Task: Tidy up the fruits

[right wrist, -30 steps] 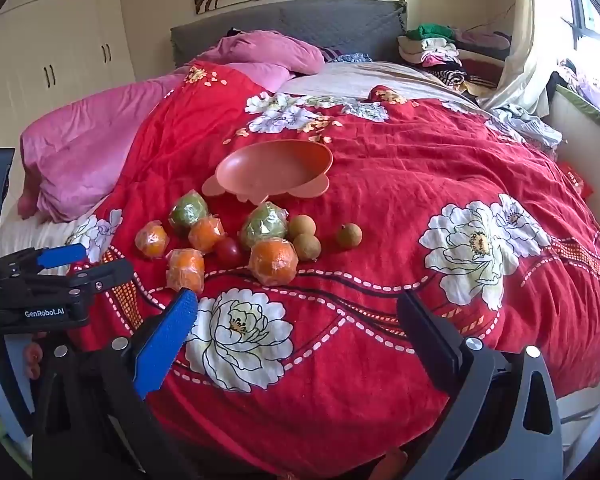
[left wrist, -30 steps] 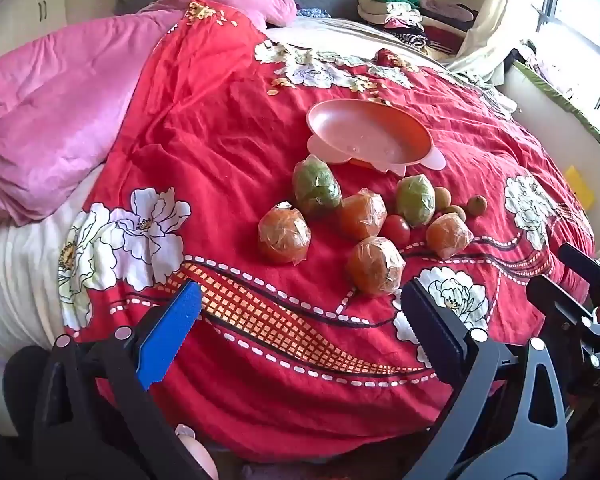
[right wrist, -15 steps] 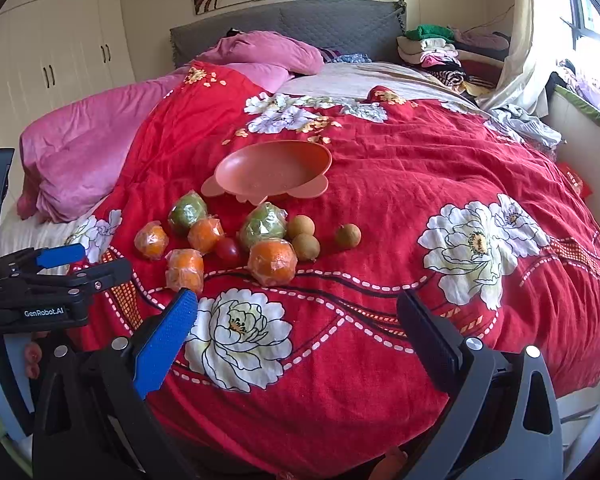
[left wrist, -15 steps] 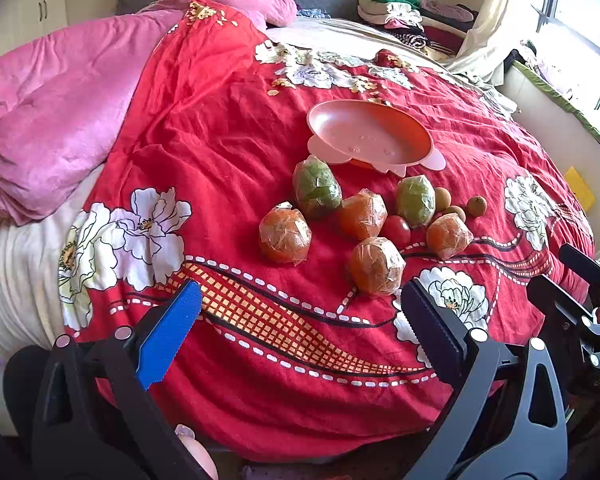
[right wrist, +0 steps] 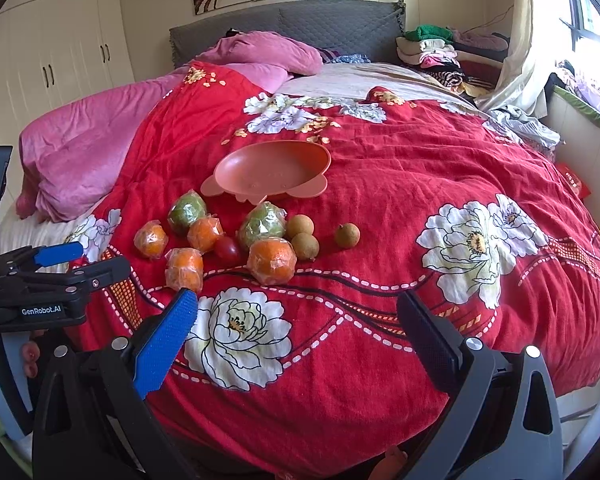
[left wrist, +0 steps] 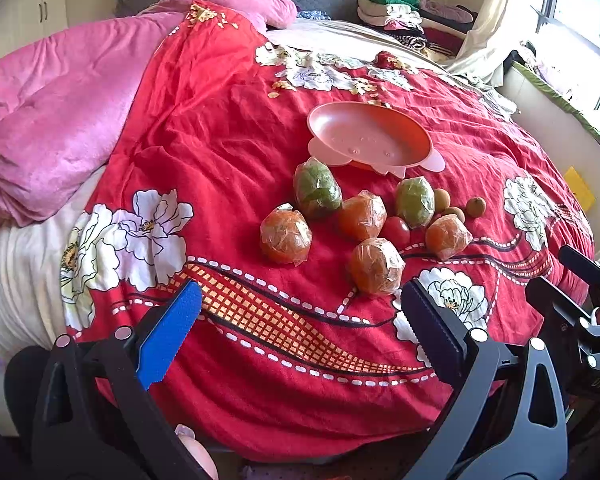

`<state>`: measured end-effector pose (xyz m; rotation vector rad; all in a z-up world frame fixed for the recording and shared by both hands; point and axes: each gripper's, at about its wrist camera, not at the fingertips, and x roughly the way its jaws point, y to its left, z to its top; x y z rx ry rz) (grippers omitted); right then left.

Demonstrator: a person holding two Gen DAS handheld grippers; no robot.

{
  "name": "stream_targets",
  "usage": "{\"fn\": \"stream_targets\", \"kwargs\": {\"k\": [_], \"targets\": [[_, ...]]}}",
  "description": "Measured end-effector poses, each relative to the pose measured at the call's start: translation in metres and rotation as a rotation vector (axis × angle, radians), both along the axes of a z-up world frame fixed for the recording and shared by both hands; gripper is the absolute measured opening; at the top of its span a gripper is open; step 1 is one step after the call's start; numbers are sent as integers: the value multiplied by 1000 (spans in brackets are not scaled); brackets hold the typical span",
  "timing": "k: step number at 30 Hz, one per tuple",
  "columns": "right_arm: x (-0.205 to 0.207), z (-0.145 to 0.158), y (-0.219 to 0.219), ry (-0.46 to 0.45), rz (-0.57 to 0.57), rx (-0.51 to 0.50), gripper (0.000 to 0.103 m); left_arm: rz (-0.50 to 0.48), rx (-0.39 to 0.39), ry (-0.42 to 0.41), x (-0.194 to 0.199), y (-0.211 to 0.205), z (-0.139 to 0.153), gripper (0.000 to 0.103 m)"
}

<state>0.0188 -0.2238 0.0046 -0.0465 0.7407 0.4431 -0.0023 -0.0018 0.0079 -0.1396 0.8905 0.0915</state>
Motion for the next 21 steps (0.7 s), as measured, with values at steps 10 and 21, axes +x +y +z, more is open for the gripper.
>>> {"fn": "stream_targets", "kwargs": {"k": [10, 21], "targets": [[-1, 0, 0, -1, 1, 1, 99, -1, 2, -3, -1, 0, 0, 94], [0, 0, 0, -1, 0, 0, 99, -1, 3, -4, 1, 0, 3, 94]]}}
